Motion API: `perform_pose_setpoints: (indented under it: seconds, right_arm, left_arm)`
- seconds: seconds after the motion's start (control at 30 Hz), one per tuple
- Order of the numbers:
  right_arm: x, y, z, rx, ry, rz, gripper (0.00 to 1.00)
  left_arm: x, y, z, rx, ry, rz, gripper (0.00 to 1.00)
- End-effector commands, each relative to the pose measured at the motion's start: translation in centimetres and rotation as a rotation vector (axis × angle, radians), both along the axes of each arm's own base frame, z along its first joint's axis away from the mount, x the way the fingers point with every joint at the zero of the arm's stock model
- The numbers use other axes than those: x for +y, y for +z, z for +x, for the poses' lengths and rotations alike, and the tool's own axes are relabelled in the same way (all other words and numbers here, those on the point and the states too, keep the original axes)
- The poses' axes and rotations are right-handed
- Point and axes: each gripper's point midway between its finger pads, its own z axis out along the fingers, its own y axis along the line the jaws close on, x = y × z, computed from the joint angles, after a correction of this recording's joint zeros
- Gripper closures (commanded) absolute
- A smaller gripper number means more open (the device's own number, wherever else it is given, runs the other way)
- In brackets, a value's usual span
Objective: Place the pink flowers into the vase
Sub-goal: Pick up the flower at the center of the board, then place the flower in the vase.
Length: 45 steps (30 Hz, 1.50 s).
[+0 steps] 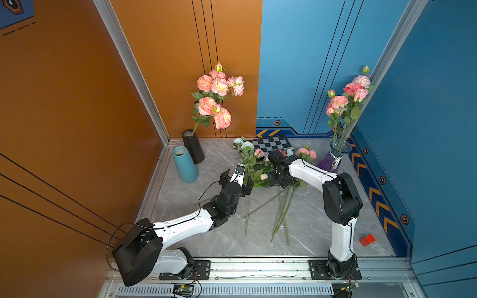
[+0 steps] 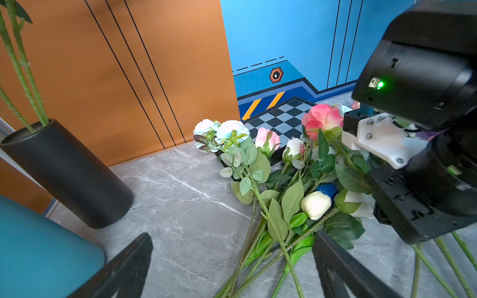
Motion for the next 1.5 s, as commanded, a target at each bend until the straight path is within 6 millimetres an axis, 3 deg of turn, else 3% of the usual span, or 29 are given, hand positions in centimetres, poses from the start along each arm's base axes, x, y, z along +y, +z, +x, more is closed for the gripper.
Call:
perform_pose_setpoints:
  seconds: [0.0,0.3,0.57,0.73,0.87,1.1,1.27,1.47]
  right_arm:
    - [0.0,2.9,1.2,-0.069,-0.006,0.036,1.0]
    - [0.6,11.0,3.0,-0.224,-0.03,0.16,1.0]
    - [4.8,20.6,6.8,-0.494,-0.009,0.396,1.0]
    - [7.2,24.3,7.0,-0.616,0.045,0.471,1.0]
    - [8.3,25.6,6.3,-0.673,0.081,0.507,1.0]
    - [8.7,28.0,4.9,-0.787,0.1,0.563,1.0]
    - [8.9,29.2,4.0,-0.814,0.107,0.604,1.0]
    - [9.4,28.8,3.8,-0.81,0.115,0.603,0.99]
  left_arm:
    - [0.1,0.3,-0.1,0.025,-0.024,-0.062,0.01]
    - [-2.9,-0.4,-0.5,0.102,-0.22,-0.161,0.01]
    - [-7.8,0.3,-1.2,0.149,-0.478,-0.213,0.01]
    - [-9.1,2.0,-0.5,0.143,-0.562,-0.251,0.01]
    - [-9.3,3.1,0.9,0.144,-0.585,-0.288,0.04]
    - [-9.8,2.2,2.5,0.158,-0.569,-0.279,0.13]
    - [-9.6,2.0,2.9,0.153,-0.558,-0.274,0.3]
    - [-9.7,2.2,2.6,0.148,-0.573,-0.269,0.52]
